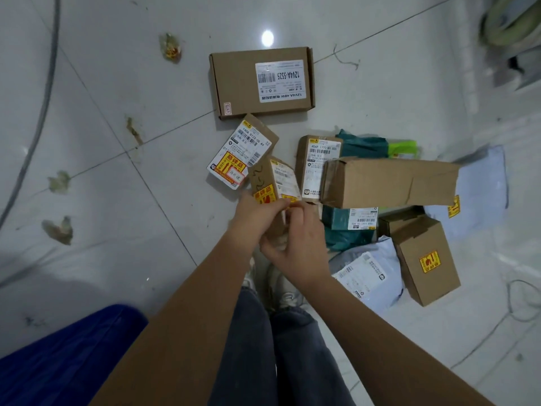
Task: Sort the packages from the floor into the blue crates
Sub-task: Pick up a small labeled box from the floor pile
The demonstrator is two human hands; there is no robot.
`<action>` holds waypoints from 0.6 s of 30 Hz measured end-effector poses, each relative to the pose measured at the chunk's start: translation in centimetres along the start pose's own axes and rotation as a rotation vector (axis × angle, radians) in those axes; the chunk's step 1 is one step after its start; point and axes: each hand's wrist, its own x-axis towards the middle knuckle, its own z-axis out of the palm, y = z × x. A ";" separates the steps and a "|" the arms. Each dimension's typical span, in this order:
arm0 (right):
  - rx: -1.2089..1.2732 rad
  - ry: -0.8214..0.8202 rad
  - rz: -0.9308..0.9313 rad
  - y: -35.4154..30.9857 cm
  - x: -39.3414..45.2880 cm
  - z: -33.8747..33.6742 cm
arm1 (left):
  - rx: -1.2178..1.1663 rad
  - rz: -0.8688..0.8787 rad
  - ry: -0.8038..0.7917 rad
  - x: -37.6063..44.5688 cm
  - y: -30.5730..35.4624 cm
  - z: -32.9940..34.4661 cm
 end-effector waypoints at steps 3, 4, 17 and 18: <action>0.373 0.123 0.185 0.2 -0.2 -0.5 | -0.087 -0.027 -0.049 -0.3 -0.6 -1.2; 0.559 0.164 0.356 0.4 0.1 -0.9 | -0.137 -0.034 -0.080 -0.5 -0.7 -1.6; 1.091 -0.355 0.587 0.5 0.6 -11.0 | -0.439 0.058 -0.237 -10.1 0.5 -2.3; 1.078 -0.367 0.541 -0.2 0.3 -11.9 | -0.411 0.070 -0.219 -11.5 0.8 -2.6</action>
